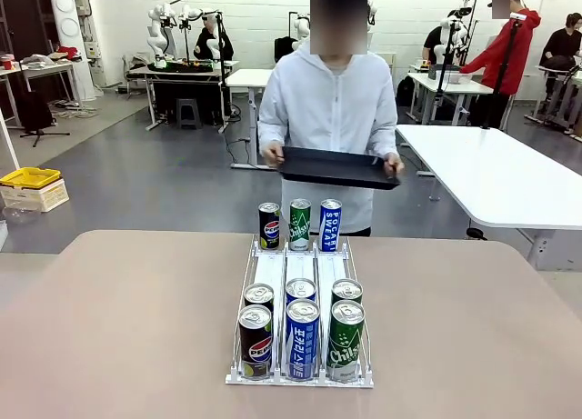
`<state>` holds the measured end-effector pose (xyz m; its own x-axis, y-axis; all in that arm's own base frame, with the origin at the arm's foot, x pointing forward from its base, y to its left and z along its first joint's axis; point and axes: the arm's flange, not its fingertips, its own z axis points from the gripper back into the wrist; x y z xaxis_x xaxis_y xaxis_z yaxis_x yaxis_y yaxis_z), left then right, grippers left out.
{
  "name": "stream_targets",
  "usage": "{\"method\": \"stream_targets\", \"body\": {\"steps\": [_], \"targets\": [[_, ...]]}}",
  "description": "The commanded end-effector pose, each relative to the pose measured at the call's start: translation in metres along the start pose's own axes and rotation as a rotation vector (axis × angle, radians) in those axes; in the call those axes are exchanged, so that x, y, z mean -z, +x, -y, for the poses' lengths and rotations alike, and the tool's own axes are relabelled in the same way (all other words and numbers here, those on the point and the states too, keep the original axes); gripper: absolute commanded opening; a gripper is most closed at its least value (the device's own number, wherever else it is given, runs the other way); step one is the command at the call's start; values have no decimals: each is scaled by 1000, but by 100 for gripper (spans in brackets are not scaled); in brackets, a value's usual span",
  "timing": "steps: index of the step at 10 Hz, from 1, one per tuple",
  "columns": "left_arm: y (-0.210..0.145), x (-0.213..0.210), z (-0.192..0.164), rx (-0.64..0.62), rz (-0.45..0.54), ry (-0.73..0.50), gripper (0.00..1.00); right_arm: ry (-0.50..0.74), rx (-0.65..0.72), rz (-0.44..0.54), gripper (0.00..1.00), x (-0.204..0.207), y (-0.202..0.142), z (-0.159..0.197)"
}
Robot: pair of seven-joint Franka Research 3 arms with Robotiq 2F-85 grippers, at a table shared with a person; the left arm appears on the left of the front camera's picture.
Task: Retrieve and hand over the desired beverage to the person.
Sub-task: Pick up a can of the same type that the person held from the Automatic Can Dispenser.
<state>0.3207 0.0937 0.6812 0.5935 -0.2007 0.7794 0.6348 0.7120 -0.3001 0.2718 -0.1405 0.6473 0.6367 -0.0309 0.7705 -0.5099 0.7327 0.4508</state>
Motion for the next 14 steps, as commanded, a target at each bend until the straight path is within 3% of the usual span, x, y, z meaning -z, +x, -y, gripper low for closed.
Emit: {"method": "stream_targets", "body": {"steps": [1, 14], "targets": [[1, -1, -1, 21, 9, -16, 100, 19, -14, 2, 100, 1, 2, 1], [1, -1, -1, 21, 9, -16, 100, 19, -14, 2, 100, 1, 2, 1]]}}
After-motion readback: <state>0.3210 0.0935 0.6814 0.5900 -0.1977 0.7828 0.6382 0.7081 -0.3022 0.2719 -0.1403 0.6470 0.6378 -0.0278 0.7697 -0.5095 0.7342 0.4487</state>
